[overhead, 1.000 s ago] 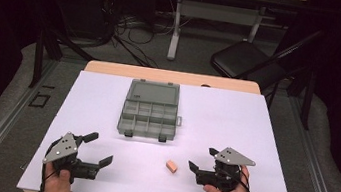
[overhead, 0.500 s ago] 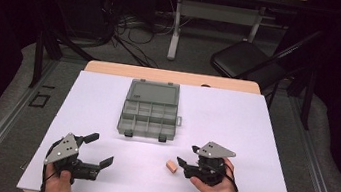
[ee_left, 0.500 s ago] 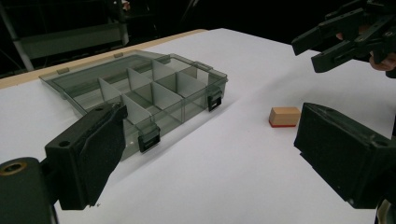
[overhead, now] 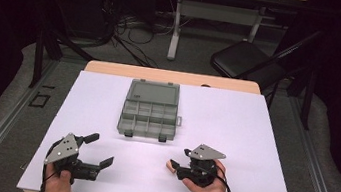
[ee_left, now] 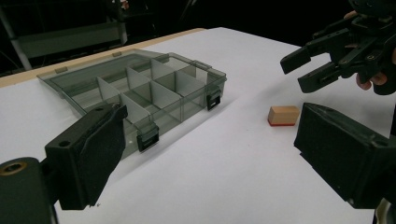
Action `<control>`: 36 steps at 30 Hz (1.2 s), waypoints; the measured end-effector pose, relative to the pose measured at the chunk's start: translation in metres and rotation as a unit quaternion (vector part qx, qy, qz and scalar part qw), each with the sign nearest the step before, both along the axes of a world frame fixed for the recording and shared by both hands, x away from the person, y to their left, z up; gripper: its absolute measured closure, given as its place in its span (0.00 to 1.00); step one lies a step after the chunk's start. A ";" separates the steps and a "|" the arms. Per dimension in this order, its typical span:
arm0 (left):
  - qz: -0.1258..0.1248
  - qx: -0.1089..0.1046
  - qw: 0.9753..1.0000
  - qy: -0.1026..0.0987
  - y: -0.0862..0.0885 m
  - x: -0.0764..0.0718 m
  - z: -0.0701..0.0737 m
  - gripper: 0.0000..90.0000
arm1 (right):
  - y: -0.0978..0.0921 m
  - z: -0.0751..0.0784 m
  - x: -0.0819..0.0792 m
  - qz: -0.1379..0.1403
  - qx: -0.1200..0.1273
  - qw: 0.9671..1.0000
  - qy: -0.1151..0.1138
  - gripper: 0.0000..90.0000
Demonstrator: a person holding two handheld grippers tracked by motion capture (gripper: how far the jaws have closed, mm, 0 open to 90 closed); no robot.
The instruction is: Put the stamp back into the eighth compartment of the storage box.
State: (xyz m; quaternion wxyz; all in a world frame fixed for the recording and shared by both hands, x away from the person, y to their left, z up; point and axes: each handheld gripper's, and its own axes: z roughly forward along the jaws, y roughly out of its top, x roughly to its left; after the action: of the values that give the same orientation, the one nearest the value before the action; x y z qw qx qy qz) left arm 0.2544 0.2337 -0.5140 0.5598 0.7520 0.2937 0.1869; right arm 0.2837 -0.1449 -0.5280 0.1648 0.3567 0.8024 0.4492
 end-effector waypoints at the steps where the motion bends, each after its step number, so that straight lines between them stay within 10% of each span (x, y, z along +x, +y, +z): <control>1: 0.000 0.000 1.000 0.000 0.000 0.000 0.000 0.10 | 0.001 -0.001 0.000 0.000 0.001 1.000 0.000 0.44; 36: -0.006 -0.004 1.000 0.008 0.000 0.001 -0.001 0.10 | 0.015 -0.022 0.000 -0.010 -0.013 1.000 0.019 0.48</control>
State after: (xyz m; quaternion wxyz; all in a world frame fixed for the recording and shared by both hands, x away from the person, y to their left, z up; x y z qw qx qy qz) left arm 0.2554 0.2336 -0.5150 0.5613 0.7531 0.2942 0.1766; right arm 0.2836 -0.1297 -0.5501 0.1582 0.3713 0.8074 0.4303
